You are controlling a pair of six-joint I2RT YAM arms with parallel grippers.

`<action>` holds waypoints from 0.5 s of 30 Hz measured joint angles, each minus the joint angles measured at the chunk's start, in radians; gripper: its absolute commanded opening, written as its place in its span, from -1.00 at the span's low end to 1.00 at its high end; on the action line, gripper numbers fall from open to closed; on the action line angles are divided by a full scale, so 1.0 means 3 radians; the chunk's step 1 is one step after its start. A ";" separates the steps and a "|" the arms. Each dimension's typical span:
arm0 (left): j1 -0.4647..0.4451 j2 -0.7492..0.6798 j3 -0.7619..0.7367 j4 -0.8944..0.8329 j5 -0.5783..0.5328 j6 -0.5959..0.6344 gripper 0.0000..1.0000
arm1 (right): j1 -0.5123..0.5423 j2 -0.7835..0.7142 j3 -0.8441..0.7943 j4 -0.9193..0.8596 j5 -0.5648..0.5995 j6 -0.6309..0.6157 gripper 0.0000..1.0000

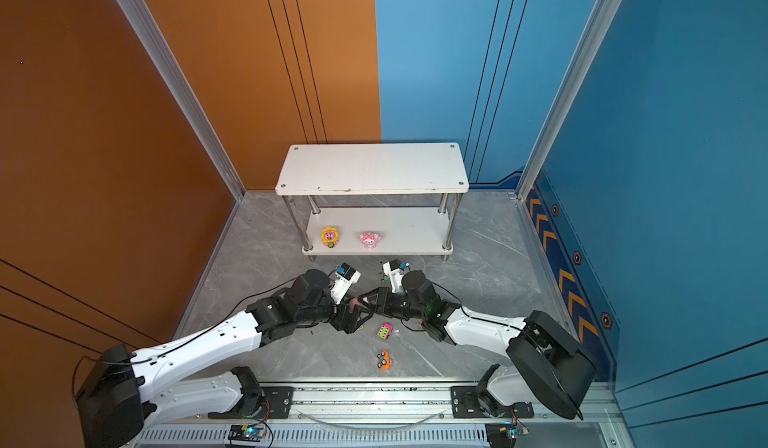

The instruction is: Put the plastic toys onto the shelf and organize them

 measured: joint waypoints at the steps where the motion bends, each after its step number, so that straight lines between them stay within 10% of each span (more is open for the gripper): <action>1: 0.0015 -0.0042 -0.0038 0.0042 0.0014 -0.0020 0.96 | -0.0011 0.0029 -0.0019 0.0083 -0.0031 0.0046 -0.78; 15: 0.0041 -0.1748 -0.1035 0.0722 -0.0456 0.0362 0.96 | -0.0408 0.0313 -0.0187 0.0754 -0.0591 0.0615 -0.80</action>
